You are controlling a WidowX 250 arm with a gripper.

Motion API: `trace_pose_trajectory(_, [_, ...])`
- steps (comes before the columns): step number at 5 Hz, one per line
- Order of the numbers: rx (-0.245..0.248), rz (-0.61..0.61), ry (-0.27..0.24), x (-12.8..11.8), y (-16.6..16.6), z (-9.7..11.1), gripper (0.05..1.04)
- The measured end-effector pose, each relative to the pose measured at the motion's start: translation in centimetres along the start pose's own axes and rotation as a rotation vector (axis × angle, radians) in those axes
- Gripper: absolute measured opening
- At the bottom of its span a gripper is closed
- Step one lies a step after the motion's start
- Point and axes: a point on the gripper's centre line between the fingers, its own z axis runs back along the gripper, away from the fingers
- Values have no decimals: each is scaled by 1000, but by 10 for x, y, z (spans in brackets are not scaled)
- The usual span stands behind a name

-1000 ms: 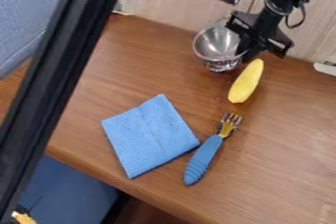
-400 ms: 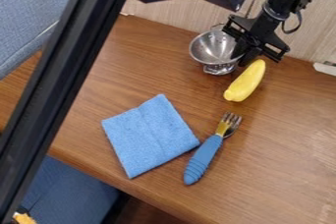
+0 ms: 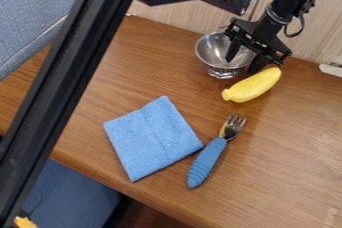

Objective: Move the silver strainer to the left side of the banana

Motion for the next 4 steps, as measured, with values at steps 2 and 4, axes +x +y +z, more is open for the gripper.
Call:
trace_pose_trajectory(2, [14, 14, 0, -1, 2, -2, 1008])
trace_pose_trajectory(4, [-148, 72, -37, 1, 12, 32, 1001])
